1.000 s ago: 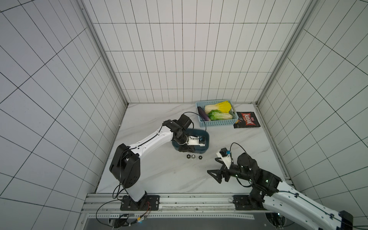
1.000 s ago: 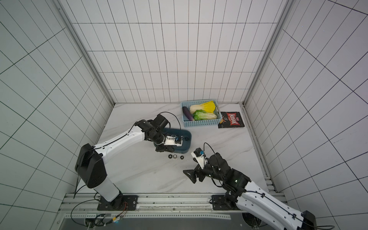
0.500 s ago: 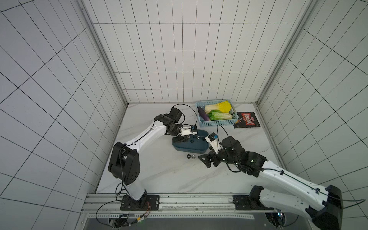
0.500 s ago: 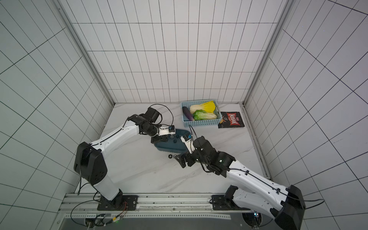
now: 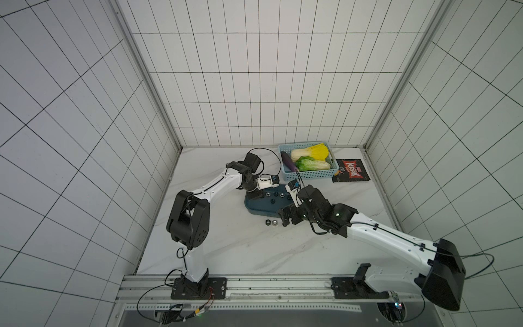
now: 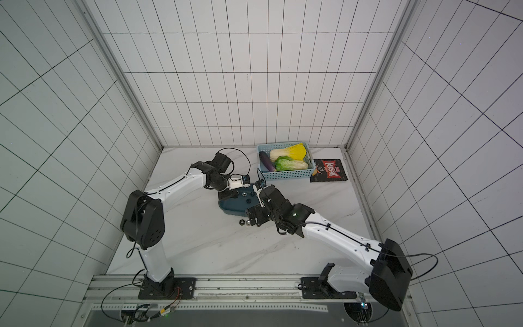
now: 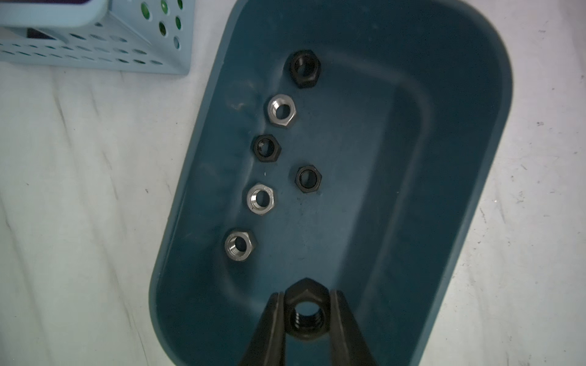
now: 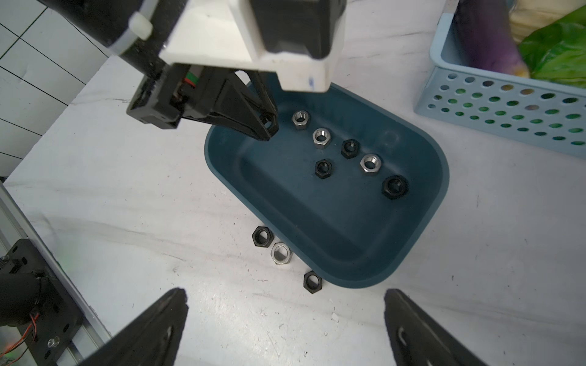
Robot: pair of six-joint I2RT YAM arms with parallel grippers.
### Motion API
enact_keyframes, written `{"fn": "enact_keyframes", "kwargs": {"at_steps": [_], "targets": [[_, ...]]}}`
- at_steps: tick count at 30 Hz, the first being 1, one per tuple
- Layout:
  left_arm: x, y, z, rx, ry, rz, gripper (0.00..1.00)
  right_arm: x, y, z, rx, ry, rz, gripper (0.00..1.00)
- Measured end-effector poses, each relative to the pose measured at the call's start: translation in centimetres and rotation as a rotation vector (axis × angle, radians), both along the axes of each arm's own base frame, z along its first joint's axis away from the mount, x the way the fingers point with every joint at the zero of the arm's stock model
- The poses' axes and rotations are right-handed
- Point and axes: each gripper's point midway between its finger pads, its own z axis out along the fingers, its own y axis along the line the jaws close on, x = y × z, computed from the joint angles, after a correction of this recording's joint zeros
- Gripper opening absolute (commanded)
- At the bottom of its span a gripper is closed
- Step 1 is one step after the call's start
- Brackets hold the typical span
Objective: Put the nuts on the desktop into the storage box
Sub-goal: Place the nut in the storage box.
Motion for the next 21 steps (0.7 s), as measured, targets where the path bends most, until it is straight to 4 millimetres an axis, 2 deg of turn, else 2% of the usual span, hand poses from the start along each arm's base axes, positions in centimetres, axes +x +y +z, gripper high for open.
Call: {"fn": "enact_keyframes", "kwargs": {"at_steps": [6, 11, 21], "targets": [[1.0, 0.8, -2.4, 0.042, 0.021, 0.031, 0.17, 0.7, 0.0, -1.6, -0.046, 0.013, -0.035, 1.0], [1.2, 1.0, -3.3, 0.063, 0.03, 0.043, 0.17, 0.8, 0.2, -3.0, -0.072, 0.04, -0.045, 1.0], [2.0, 1.4, -6.3, 0.114, 0.049, 0.067, 0.18, 0.8, 0.3, -3.4, -0.072, 0.053, -0.048, 1.0]]}}
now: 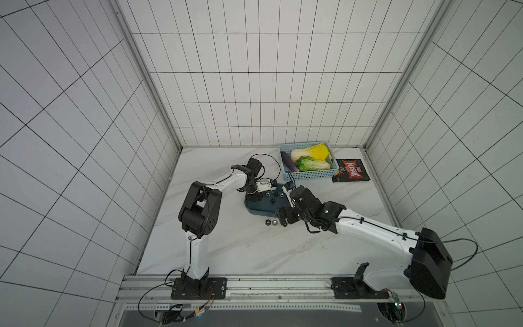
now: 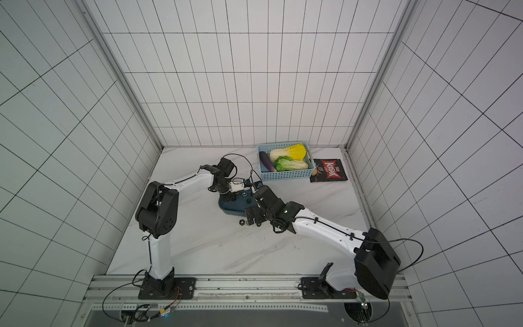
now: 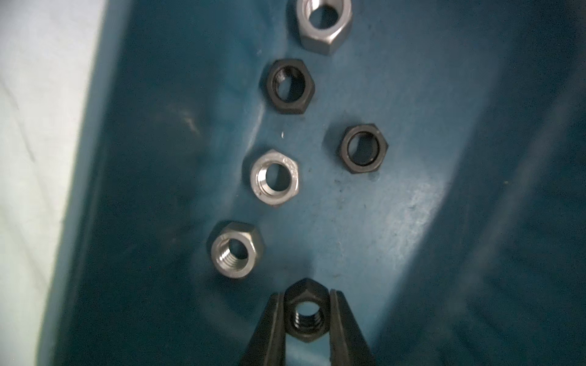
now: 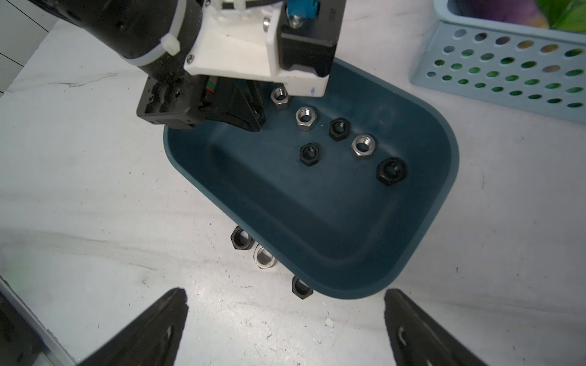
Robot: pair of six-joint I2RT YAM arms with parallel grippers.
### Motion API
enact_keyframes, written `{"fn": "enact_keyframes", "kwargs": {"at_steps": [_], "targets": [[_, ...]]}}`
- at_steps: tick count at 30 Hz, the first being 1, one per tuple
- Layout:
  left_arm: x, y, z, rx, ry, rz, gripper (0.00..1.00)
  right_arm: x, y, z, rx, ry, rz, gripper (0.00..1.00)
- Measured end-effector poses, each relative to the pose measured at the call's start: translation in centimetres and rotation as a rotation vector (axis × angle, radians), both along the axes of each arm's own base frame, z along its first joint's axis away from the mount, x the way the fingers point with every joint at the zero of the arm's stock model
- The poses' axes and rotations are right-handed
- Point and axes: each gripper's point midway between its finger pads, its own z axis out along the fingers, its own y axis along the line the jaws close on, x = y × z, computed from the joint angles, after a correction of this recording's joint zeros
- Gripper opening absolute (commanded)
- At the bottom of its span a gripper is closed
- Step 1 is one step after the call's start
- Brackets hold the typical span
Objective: Put the nuts on the desktop into the storage box
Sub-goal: Place the nut in the storage box.
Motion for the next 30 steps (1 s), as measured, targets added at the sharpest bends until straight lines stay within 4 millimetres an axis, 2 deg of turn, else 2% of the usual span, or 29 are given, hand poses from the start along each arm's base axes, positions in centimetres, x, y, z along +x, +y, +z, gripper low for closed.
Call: {"fn": "enact_keyframes", "kwargs": {"at_steps": [9, 14, 19, 26, 30], "targets": [[1.1, 0.0, -1.1, 0.015, -0.025, 0.026, 0.24, 0.0, 0.0, 0.0, 0.002, 0.001, 0.002, 1.0], [1.5, -0.2, -1.4, 0.012, -0.034, 0.039, 0.32, -0.1, 0.0, 0.1, 0.005, 0.0, 0.002, 1.0], [1.6, -0.1, -1.4, 0.016, -0.038, 0.05, 0.45, -0.2, -0.2, 0.2, 0.002, 0.004, 0.004, 0.99], [1.7, -0.1, -1.2, 0.013, -0.048, 0.051, 0.47, -0.3, -0.3, 0.4, 0.003, 0.004, 0.005, 1.0], [1.6, 0.0, -0.3, 0.006, -0.063, 0.053, 0.47, -0.4, -0.4, 0.3, -0.002, 0.007, 0.005, 1.0]]}}
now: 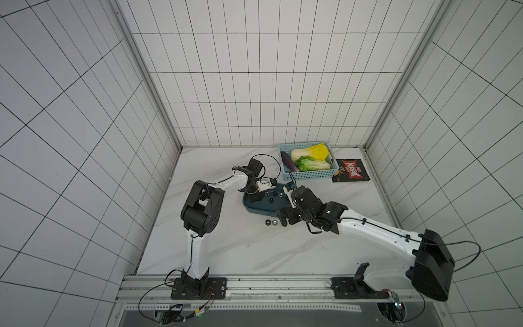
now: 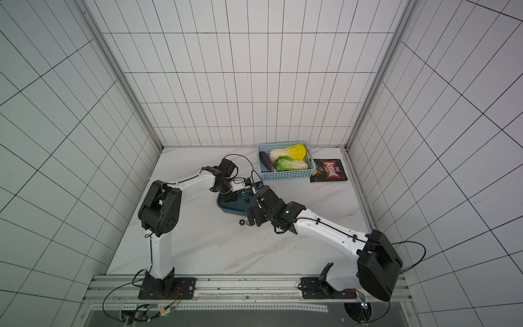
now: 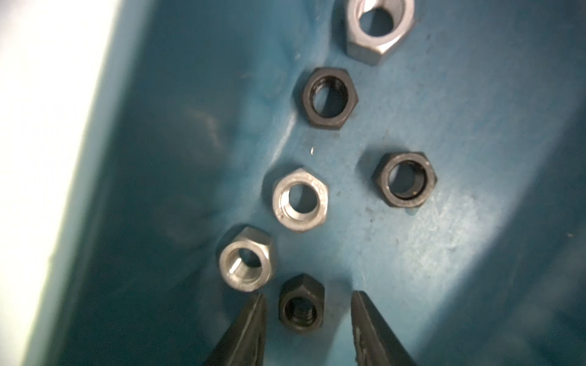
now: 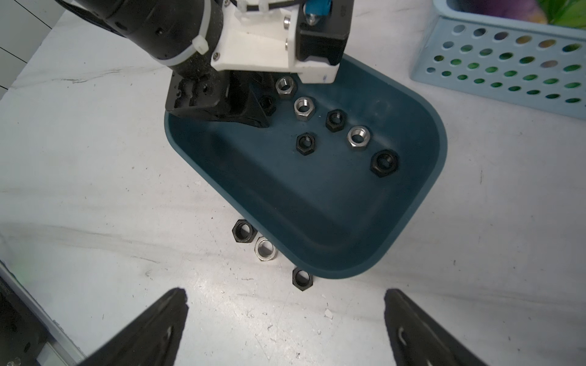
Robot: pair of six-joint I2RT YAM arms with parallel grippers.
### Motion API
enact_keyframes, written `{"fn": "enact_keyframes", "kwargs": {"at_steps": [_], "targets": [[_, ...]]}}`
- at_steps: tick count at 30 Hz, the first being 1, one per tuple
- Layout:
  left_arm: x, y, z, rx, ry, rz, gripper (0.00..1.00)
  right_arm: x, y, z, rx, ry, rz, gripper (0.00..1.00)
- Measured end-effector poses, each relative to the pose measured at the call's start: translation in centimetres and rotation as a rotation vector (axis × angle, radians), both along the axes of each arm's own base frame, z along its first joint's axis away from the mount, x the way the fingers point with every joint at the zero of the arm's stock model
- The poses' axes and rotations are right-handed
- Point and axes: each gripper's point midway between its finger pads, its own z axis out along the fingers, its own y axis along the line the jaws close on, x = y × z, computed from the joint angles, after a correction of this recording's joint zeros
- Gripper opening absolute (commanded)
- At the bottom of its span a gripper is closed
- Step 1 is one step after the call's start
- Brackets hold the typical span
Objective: Put the nuts on the desktop into the storage box
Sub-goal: Place the nut in the storage box, then pick up the nut from the center of the board.
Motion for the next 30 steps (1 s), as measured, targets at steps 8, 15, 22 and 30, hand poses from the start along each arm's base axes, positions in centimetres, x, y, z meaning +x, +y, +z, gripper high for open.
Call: {"fn": "enact_keyframes", "kwargs": {"at_steps": [8, 15, 22, 30], "targets": [[-0.1, -0.2, 5.0, -0.056, -0.089, -0.001, 0.47, -0.2, -0.3, 0.7, 0.01, -0.007, 0.0, 1.0], [-2.0, -0.4, 9.5, -0.14, -0.116, -0.017, 0.51, -0.2, -1.5, 1.1, 0.005, -0.006, -0.056, 1.0], [-6.2, -0.4, 13.1, -0.272, -0.091, -0.042, 0.61, -0.9, -2.5, 0.1, -0.029, 0.051, -0.09, 1.0], [-10.1, 1.0, 14.5, -0.435, -0.047, -0.006, 0.98, -2.3, -3.0, -4.3, -0.108, 0.131, -0.058, 1.0]]}}
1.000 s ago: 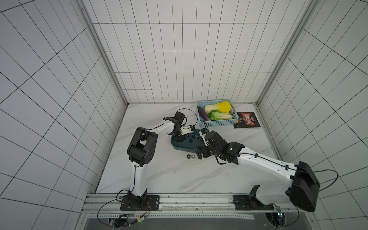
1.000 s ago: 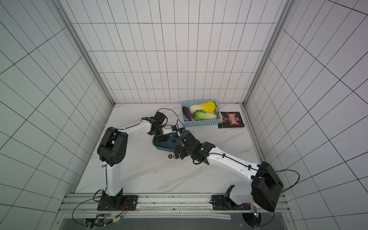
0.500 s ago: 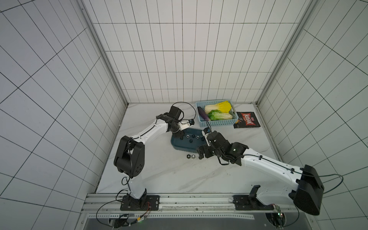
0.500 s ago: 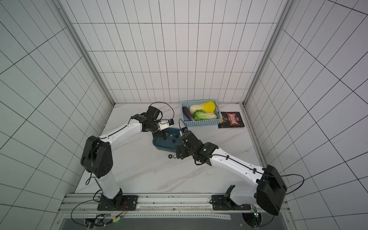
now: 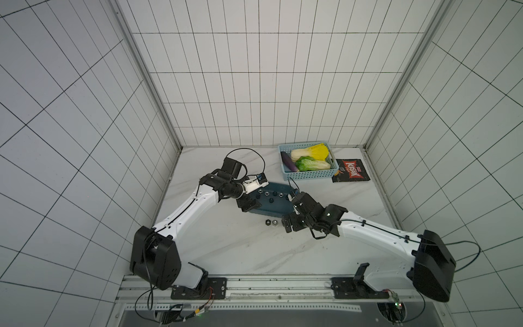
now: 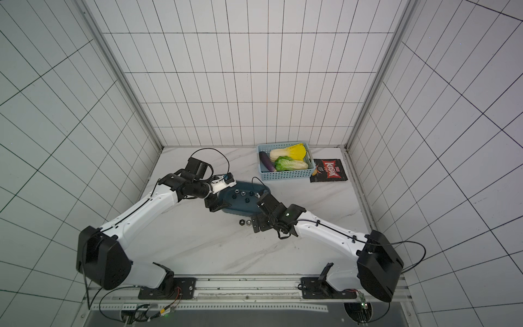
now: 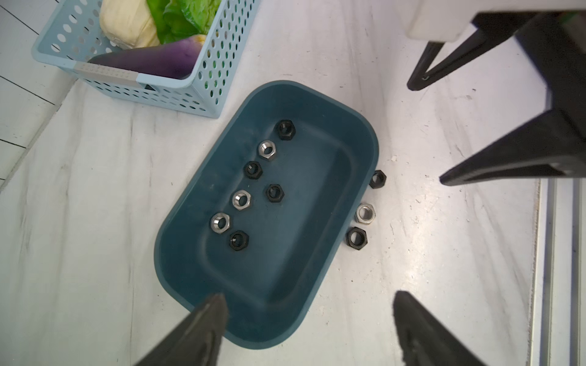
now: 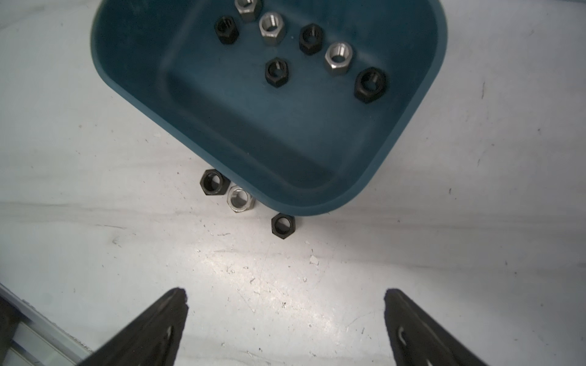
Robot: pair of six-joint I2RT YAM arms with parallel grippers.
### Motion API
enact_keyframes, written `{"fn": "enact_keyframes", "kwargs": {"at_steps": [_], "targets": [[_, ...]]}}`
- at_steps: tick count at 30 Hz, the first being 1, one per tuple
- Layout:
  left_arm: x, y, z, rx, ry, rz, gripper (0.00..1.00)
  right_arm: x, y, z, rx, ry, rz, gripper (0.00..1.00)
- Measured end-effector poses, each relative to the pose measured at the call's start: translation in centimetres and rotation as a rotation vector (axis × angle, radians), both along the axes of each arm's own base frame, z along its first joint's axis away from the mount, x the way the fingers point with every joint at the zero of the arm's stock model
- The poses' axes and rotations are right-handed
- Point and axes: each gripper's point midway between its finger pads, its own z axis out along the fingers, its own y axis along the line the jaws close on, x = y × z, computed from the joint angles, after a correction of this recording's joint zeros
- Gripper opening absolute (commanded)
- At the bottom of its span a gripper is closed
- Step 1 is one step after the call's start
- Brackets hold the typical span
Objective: Put the nuts on the desktop into the storage box
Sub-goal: Pick up the nut from the center of the board.
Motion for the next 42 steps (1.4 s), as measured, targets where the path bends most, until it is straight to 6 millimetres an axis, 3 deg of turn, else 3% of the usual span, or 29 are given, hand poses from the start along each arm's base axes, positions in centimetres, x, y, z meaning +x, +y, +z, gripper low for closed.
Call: {"fn": "enact_keyframes", "kwargs": {"at_steps": [6, 13, 21, 35, 40, 42], "targets": [[-2.3, 0.7, -1.3, -0.088, 0.043, 0.007, 0.98, -0.1, 0.0, -2.6, -0.033, 0.014, 0.012, 0.95], [-5.7, 0.8, -4.1, -0.128, 0.106, -0.091, 0.97, 0.3, 1.1, -5.1, -0.066, 0.021, 0.036, 0.81], [-7.8, 1.0, -6.3, -0.127, 0.121, -0.17, 0.97, -0.1, 0.9, -8.2, -0.143, 0.063, 0.047, 0.64], [-8.4, 1.0, -7.9, -0.12, 0.144, -0.207, 0.97, 2.0, 3.1, -8.5, -0.176, 0.041, 0.052, 0.42], [-8.4, 1.0, -8.0, -0.12, 0.144, -0.209, 0.97, 2.2, 3.5, -8.5, -0.192, 0.05, 0.057, 0.21], [-8.4, 1.0, -8.0, -0.12, 0.143, -0.209, 0.97, 2.2, 3.5, -8.5, -0.198, 0.058, 0.058, 0.21]]}}
